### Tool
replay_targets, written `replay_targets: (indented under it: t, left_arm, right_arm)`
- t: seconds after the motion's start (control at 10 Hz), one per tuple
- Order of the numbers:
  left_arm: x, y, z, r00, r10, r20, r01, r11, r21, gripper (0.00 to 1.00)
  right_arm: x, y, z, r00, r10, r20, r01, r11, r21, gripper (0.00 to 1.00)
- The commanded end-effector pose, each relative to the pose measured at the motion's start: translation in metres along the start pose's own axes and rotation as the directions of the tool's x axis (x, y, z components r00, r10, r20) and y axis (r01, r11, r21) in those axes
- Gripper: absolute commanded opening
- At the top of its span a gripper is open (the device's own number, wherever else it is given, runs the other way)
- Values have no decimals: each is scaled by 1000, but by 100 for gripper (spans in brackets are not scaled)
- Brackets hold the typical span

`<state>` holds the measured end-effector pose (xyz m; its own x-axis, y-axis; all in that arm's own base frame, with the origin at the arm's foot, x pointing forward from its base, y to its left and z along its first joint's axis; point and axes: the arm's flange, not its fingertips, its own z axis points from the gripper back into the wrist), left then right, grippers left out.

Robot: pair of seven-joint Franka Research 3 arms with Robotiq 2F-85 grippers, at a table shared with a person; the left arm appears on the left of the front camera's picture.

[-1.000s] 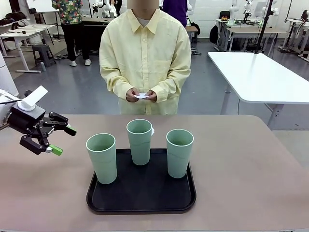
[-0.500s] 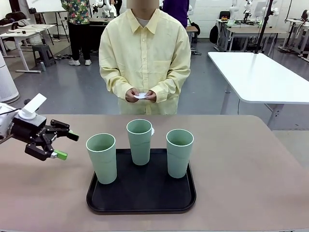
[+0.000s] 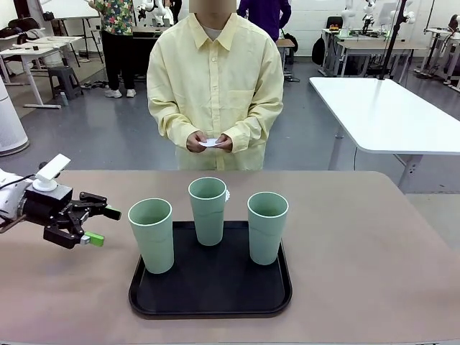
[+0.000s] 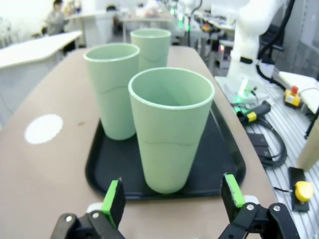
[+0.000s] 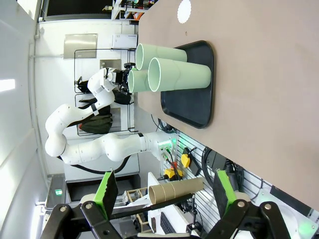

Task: Place coasters on the table and set cups on them.
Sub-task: Pick up one Reusable plastic cup and place it on a coaster set by the human.

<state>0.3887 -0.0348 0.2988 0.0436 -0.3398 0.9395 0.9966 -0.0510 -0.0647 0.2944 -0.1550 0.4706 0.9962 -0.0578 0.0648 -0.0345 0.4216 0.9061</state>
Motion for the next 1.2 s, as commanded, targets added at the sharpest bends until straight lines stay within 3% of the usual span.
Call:
replay_targets:
  t: [0.0, 1.1]
  left_arm:
    - [-16, 10, -5, 994, -66, 83, 65, 998, 15, 100]
    - [-29, 20, -67, 995, -43, 88, 46, 999, -27, 100]
  right_arm:
    - [0, 1, 0, 1000, 5, 0, -5, 1000, 7, 100]
    - [0, 1, 0, 1000, 5, 0, -5, 1000, 7, 100]
